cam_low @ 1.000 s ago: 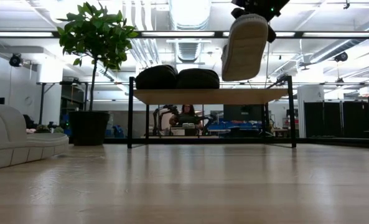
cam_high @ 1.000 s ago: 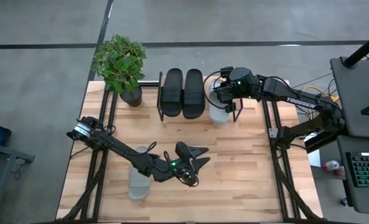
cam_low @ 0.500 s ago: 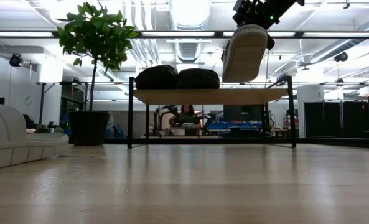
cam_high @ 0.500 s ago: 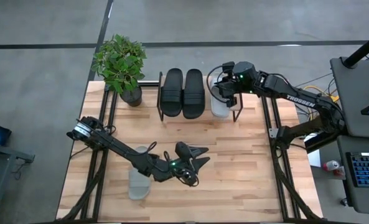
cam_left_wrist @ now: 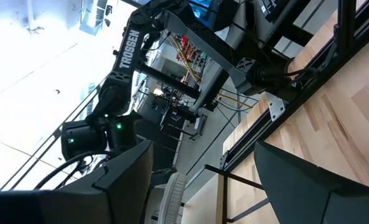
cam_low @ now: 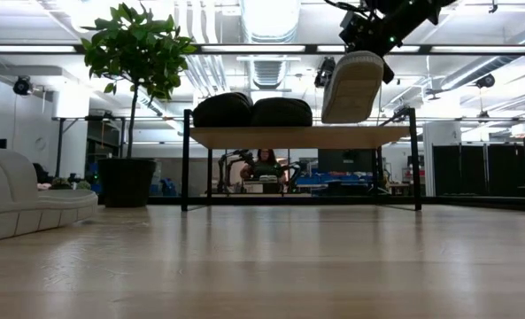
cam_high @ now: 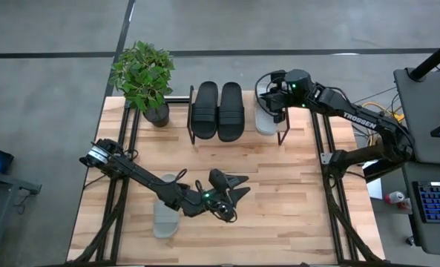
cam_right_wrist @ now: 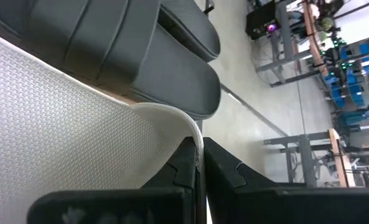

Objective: Pick and place slides into the shelf
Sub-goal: Put the right gray slide on the shelf

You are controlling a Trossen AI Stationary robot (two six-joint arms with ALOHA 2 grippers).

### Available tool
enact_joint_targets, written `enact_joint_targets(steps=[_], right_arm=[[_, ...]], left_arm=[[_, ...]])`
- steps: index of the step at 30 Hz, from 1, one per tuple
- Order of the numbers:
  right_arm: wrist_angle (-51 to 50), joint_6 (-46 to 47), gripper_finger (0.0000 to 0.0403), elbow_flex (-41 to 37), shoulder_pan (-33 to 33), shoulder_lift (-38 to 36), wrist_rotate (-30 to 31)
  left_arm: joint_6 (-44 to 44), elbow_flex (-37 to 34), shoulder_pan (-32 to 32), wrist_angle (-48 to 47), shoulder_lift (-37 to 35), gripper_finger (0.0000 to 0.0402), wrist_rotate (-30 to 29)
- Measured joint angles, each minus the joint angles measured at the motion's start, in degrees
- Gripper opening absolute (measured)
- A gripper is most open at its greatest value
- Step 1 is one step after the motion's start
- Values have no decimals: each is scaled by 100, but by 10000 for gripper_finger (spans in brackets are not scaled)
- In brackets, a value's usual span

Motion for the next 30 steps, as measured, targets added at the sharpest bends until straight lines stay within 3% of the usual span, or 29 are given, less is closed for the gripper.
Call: enact_joint_targets(steps=[12, 30], right_arm=[[383, -48, 8, -625, -530, -151, -342], [370, -169, 8, -645, -945, -155, -680]], left_arm=[[-2, 0, 0, 0, 0, 264, 2], [-2, 0, -4, 0, -2, 264, 7]])
